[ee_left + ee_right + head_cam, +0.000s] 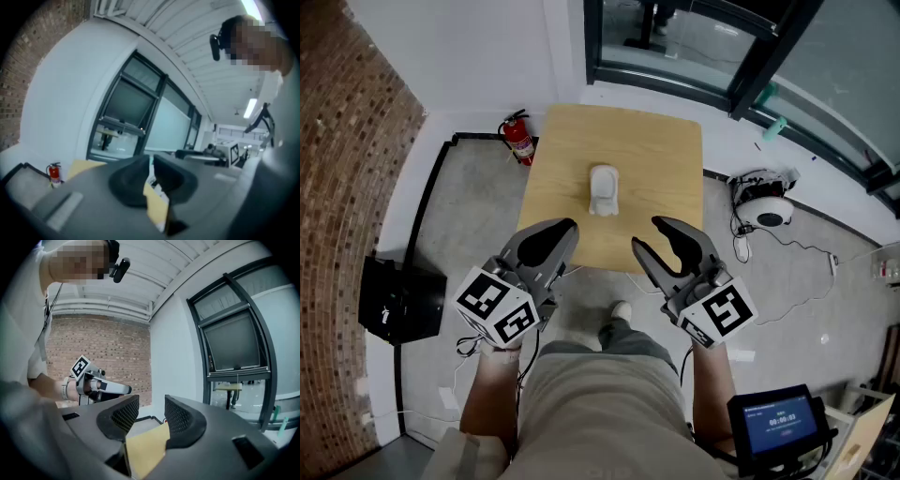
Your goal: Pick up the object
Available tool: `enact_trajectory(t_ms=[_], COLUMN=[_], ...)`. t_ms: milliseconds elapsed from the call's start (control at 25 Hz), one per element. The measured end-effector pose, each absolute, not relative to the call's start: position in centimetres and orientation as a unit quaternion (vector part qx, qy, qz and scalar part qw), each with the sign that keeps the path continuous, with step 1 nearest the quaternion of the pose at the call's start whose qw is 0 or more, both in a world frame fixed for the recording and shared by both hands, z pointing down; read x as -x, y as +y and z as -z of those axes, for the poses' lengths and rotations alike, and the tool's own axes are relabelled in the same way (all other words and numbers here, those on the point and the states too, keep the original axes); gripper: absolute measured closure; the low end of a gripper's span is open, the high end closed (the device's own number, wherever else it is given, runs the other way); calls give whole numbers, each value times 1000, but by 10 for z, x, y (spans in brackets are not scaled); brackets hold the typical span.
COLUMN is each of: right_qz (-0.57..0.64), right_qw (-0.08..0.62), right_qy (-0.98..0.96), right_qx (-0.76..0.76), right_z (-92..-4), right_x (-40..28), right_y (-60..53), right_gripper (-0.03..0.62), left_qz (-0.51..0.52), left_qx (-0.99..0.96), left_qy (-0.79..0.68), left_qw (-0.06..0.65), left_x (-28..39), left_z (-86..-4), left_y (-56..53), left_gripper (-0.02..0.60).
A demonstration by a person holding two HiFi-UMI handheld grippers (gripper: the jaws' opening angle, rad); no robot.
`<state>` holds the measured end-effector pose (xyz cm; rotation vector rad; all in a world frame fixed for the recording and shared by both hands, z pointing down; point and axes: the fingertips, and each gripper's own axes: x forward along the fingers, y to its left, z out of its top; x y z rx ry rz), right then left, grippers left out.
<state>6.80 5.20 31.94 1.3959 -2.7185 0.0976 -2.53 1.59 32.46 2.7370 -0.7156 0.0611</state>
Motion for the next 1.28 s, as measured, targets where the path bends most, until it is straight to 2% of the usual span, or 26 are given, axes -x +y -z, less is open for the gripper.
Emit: enact_trajectory(t_ms=[200, 400, 600, 680, 920, 1120, 1280], right_qz=[-14, -27, -10, -13, -28, -13, 9], right_qw=[60, 42, 71, 112, 327, 453, 517], right_qy=[-894, -899, -902, -910, -897, -861, -834], right_qx=[-443, -434, -425, -399, -295, -230, -192], right_z=[-317, -315, -330, -362, -532, -636, -692], right_x=[-82, -70, -52, -43, -37, -44, -41], right_y=[1, -40, -68, -77, -93, -108, -125], right_gripper=[439, 439, 434, 430, 402, 372, 369], left_qz=[-24, -37, -49, -49, -76, -93, -99], left_qx=[-956, -959, -962, -960, -954, -944, -937], left_qy=[-247, -232, -211, -207, -199, -210, -222], left_qw=[157, 159, 165, 182, 211, 237, 250], left_x=[-3, 4, 15, 19, 15, 14, 24], left_z=[-322, -329, -338, -346, -380, -405, -423], left_y=[-32, -74, -105, -112, -114, -122, -133], left_gripper=[555, 555, 555, 555, 555, 555, 555])
